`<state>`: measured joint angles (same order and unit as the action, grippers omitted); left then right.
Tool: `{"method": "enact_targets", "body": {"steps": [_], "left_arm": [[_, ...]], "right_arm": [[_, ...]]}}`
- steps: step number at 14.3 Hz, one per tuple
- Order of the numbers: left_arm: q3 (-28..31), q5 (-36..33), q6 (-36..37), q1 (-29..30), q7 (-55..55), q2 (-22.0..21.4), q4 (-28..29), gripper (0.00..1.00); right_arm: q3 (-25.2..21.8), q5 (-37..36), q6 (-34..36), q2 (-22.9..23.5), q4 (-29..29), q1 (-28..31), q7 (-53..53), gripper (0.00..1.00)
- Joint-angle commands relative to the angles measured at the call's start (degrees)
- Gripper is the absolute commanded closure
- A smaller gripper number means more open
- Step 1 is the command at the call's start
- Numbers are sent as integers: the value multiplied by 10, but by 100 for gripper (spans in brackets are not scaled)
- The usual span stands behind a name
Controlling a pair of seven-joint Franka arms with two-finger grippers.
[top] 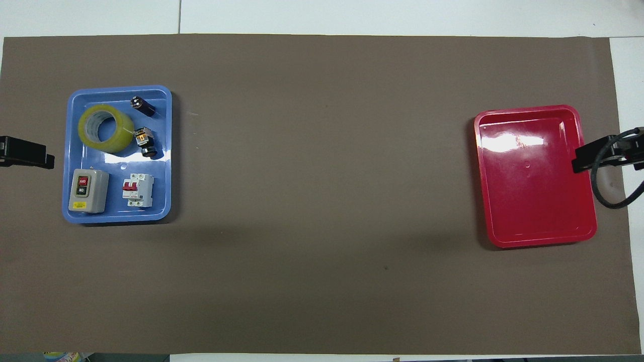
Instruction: Place and move tape with both arms
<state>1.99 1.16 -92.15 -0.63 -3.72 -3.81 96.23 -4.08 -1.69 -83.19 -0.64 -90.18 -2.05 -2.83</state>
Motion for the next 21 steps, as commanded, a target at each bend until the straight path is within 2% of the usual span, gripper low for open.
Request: {"method": "enact_targets", "body": {"steps": [1,4,7,11,15,18,21], "left_arm": [[1,-6,-7,3,-12,7,-10,0],[2,-5,-5,3,-12,46,-56,0],[6,-3,-20,7,-13,90,-74,0],[6,-2,-56,29,-24,196,-137,0],[6,-1,-146,46,-35,252,-131,0],[6,1,-239,55,-41,267,-80,0],[6,2,-277,57,-56,304,-69,3]], "right_arm": [[1,6,-10,-11,-14,1,-4,0],[1,6,-10,-11,-14,0,-4,0],[1,6,-10,-11,-14,-1,-5,0],[2,7,-9,-12,-15,-1,-6,0],[2,7,-9,-12,-15,-1,-7,0],[3,7,-9,-12,-16,-1,-7,0],[3,7,-9,-12,-16,0,-7,0]]}}
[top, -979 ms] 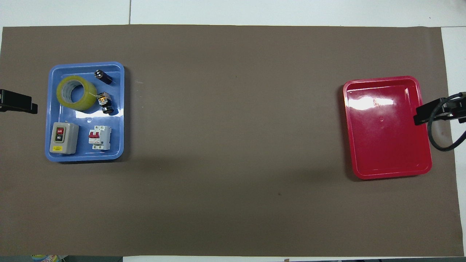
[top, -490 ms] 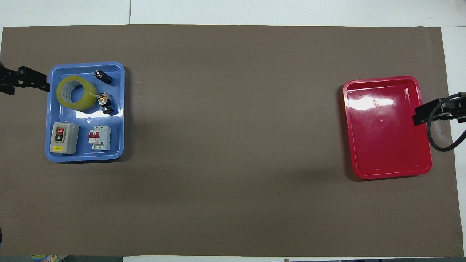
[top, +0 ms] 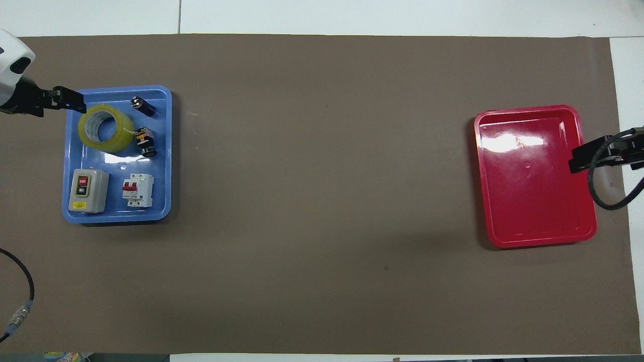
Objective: Place and move tape with both arms
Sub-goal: 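Reach the left gripper down to the yellow tape roll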
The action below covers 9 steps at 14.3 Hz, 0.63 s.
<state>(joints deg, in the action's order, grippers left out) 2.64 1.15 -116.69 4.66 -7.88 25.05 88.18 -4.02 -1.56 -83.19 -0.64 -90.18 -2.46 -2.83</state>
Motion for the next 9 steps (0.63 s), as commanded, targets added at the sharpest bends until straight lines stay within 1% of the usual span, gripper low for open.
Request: {"method": "enact_targets", "body": {"steps": [1,3,7,8,9], "left_arm": [[-2,2,-48,3,-14,21,27,5],[-2,3,-82,4,-14,21,57,5],[-1,3,-111,7,-14,24,86,5],[-1,3,-120,8,-14,23,96,7],[-1,3,-122,8,-15,22,101,12]], "right_arm": [[2,6,-9,-12,-16,4,-7,0],[2,6,-9,-12,-15,4,-7,0],[2,6,-9,-12,-15,4,-7,0],[2,6,-9,-12,-15,4,-7,0],[2,6,-9,-12,-15,4,-7,0]]}}
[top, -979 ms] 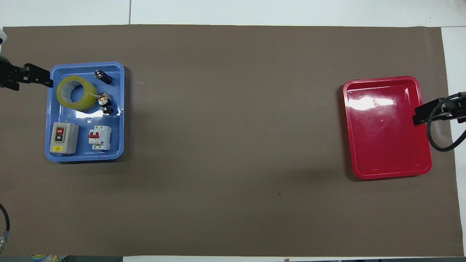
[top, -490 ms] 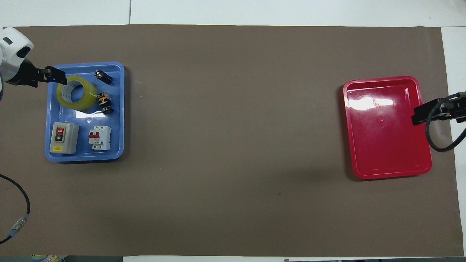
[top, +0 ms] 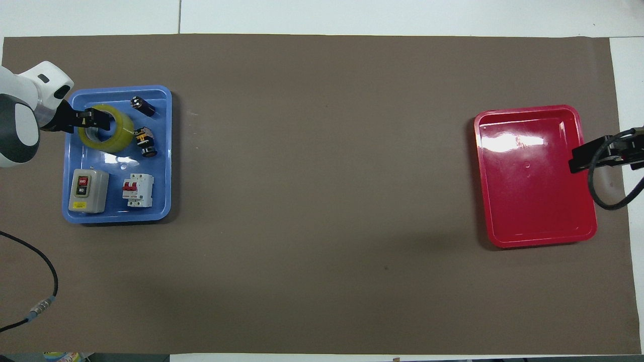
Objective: Place and move tape with both arms
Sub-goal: 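Reach the left gripper down to the yellow tape roll, then close the left gripper on the yellow tape roll's rim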
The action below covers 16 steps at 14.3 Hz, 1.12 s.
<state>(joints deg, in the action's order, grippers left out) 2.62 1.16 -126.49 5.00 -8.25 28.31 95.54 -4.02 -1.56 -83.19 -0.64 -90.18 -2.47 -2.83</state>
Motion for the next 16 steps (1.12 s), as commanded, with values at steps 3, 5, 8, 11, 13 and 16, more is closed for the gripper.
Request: {"method": "enact_targets", "body": {"steps": [3,5,8,11,13,16], "left_arm": [[-2,3,-18,13,-12,-13,37,47],[-3,3,-3,13,-12,-15,35,100],[-3,3,11,13,-12,-24,32,100],[-2,3,67,5,-5,-77,24,100],[-2,2,110,-2,5,-119,25,100],[-2,-6,163,-57,84,-151,34,100]], "right_arm": [[2,6,-9,-12,-15,4,-7,0],[2,6,-8,-12,-15,4,-7,0],[2,6,-8,-13,-15,4,-7,0],[2,6,-8,-12,-15,4,-7,0],[3,6,-8,-12,-15,3,-7,0],[13,7,-8,-13,-15,4,-7,0]]}}
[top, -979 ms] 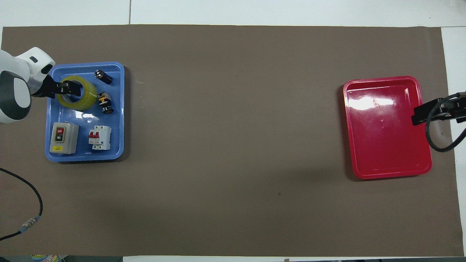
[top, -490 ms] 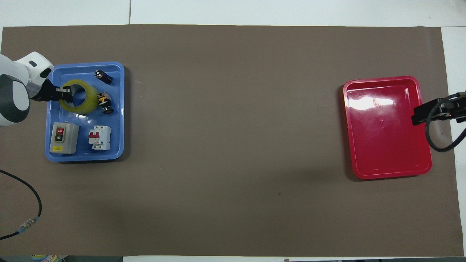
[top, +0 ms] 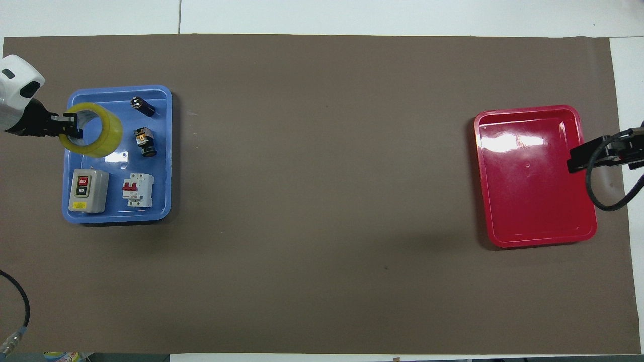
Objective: Place and move tape with both arms
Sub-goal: 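Close the left gripper on the yellow tape roll's rim, then lift the tape and carry it toward the table center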
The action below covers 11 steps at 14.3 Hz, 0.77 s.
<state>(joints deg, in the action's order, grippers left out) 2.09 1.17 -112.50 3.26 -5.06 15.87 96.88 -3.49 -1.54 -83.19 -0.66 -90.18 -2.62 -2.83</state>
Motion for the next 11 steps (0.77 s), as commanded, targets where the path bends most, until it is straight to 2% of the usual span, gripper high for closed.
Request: {"method": "enact_targets", "body": {"steps": [1,3,5,11], "left_arm": [[4,-7,20,-72,103,-29,31,100],[4,-7,-29,-129,196,-42,72,100],[4,-7,-55,-190,304,-38,82,100],[3,-30,-102,-337,402,-13,82,100]], "right_arm": [[8,7,-8,-13,-15,5,-7,0],[8,7,-8,-13,-15,5,-7,0],[8,7,-8,-13,-16,5,-7,0],[8,7,-8,-12,-15,6,-7,0]]}}
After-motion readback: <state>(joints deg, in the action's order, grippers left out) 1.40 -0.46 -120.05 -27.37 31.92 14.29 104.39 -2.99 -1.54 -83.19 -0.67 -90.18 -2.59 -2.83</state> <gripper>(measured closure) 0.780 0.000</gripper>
